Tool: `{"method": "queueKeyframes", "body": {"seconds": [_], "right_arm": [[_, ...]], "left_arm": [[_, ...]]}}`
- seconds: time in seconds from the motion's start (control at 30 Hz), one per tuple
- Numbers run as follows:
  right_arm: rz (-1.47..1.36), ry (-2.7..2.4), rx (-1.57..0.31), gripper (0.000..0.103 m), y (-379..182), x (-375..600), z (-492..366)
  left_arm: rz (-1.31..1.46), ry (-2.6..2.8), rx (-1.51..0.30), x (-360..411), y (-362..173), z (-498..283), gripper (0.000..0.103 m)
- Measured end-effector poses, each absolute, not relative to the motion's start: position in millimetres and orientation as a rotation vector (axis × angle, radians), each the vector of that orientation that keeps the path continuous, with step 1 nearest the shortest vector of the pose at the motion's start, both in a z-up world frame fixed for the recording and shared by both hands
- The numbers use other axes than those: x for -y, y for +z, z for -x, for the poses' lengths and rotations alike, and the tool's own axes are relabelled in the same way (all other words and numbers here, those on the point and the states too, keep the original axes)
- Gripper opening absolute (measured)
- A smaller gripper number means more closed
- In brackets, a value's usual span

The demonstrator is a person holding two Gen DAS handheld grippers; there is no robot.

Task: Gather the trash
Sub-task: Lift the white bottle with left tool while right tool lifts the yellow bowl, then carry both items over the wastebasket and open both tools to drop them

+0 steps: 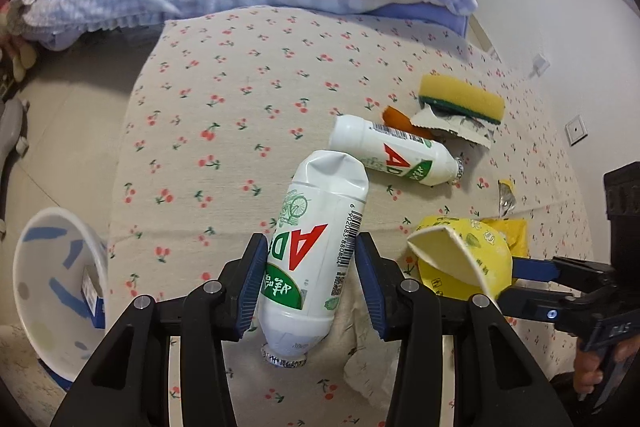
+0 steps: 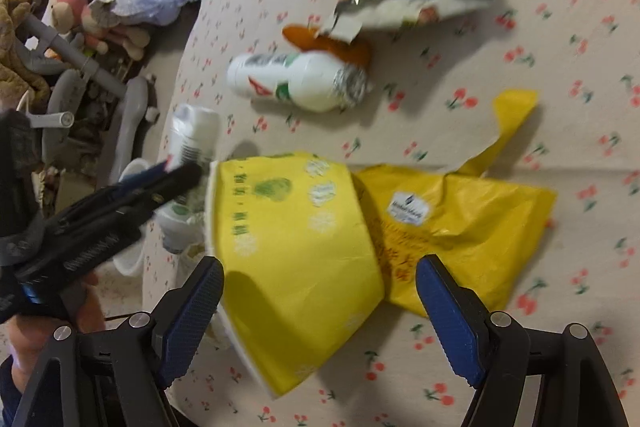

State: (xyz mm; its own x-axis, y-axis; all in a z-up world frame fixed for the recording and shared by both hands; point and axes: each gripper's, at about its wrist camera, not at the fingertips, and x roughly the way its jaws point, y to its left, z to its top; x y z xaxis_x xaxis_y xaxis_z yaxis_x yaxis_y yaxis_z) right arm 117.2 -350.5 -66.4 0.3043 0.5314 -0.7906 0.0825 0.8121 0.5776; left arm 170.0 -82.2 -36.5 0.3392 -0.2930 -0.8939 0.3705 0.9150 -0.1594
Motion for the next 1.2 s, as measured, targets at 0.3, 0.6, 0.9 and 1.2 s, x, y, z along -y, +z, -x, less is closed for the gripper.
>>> {"method": "queueKeyframes", "body": {"seconds": [0.3,0.6,0.9,1.2], "right_arm": [[-0.565,0.341,-1.231,0.084,-71,332,-127],[-0.507,0.380,-1.230,0.084,-61,305,-132],[-0.447,0.306,-1.221,0.074,-56,300,-133],[-0.471,0.339,-1.092,0.074,-11,279,-135]], "left_arm": [[0.006,-0.407,-1.158,51,-31,-170,0.048],[0.057,-0.371,-1.147,21,-24,-168,0.048],[0.128,-0.345,-1.126,-10,-13,-163,0.048],[0.204,-0.244,-1.098,-71,-6,-159,0.048]]}}
